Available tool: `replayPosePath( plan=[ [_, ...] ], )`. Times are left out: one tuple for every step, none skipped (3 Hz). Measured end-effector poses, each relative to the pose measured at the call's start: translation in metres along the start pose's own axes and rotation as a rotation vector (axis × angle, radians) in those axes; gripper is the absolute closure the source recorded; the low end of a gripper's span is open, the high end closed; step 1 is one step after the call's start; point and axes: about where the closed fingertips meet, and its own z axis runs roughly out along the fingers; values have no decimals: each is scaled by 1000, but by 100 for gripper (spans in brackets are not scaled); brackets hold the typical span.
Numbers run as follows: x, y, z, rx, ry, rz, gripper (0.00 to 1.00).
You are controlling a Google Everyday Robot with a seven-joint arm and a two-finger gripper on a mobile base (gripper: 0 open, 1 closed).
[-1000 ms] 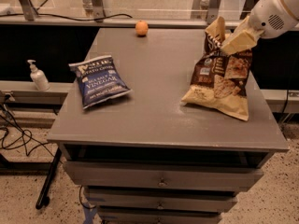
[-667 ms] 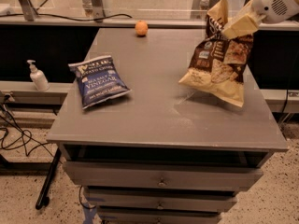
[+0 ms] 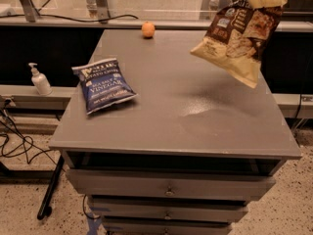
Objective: Pick brown chip bag
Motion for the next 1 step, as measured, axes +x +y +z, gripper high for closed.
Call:
replayPosePath(
  plan=[
    [-4, -4, 0, 18, -14, -1, 100]
  ],
)
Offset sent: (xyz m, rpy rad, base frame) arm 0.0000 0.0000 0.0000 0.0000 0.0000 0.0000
